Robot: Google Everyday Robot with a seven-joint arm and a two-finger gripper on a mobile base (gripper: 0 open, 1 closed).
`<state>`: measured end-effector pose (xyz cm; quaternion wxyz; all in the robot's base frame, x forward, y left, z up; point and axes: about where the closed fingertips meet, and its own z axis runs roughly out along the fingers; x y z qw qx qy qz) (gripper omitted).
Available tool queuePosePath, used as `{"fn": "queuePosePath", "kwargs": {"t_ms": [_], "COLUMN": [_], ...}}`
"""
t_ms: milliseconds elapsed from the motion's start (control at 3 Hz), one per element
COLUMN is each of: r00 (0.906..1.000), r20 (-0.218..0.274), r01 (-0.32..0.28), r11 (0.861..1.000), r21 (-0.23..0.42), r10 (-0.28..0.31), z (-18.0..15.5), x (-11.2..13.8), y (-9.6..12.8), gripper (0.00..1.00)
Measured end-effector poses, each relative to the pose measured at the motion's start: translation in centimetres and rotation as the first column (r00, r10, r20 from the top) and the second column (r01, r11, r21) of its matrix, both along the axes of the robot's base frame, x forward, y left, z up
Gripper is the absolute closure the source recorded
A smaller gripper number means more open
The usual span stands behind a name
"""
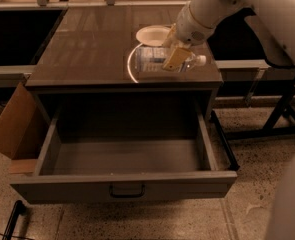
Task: Pick blue plastic bottle from top drawer and place on counter
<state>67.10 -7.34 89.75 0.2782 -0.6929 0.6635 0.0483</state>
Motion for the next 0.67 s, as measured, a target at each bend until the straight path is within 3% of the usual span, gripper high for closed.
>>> {"fn": "queuePosePath", "kwargs": {"t_ms": [333, 667], "r00": [0.9996, 0.9981], "r20": [-0.027, -0.062], "r01": [-0.010, -0.005], "r11": [1.000, 1.000], "r21": [0.017, 0.017], "r10": [0.010, 0.006], "z": [-0.4, -1.3], "x": [2.4, 3.9], "y": [1.7, 2.8], "gripper": [1.00, 0.81]}}
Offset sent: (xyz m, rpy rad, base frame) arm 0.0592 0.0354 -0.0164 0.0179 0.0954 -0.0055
